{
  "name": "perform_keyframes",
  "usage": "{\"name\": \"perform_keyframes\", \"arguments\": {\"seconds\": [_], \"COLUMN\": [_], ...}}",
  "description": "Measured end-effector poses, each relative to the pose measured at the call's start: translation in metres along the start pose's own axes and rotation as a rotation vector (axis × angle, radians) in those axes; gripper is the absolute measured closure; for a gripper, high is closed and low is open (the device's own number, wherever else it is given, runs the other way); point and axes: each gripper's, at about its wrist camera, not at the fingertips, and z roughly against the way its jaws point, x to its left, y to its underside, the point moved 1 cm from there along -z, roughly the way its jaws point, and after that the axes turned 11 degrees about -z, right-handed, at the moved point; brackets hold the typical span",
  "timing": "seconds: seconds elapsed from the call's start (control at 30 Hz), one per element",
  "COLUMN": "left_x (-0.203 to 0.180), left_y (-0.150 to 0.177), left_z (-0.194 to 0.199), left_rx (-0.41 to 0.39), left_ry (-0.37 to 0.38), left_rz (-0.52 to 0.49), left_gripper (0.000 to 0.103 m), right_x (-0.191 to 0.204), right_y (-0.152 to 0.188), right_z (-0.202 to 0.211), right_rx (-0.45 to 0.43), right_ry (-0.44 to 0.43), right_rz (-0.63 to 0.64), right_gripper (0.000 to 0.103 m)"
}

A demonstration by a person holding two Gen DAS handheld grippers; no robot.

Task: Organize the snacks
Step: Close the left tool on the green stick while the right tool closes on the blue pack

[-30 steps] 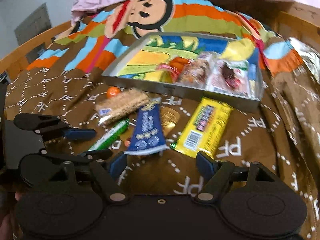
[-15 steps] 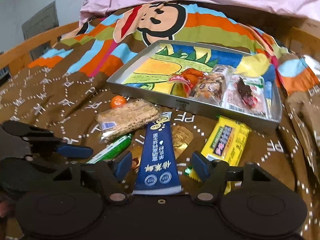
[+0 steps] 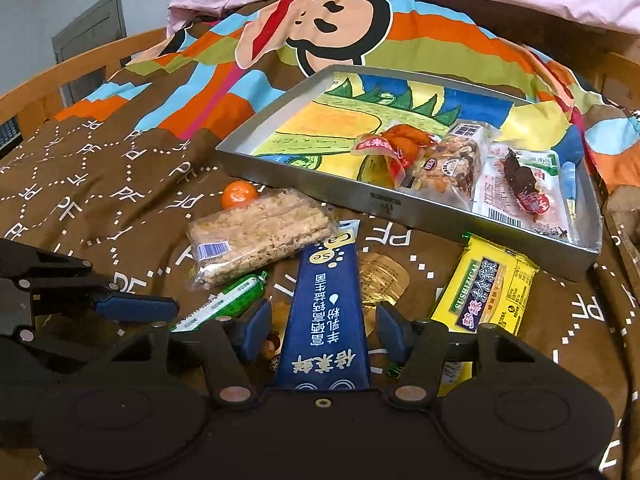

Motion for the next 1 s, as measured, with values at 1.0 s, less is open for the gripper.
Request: {"name": "perform_keyframes", "arguments": {"seconds": [1.0], "left_x": [0.0005], "left_y": [-0.0021], "left_z": [0.0005], "left_rx": [0.019], "left_ry": [-0.004], "left_rz": [0.038], "left_gripper": [0.064], "right_x": [0.0065], "right_y": [0.0029], "right_z": [0.0059], "right_rx": [0.002], "right_ry": [0.019], "right_rz": [-0.006], "right_gripper": [0.067]}}
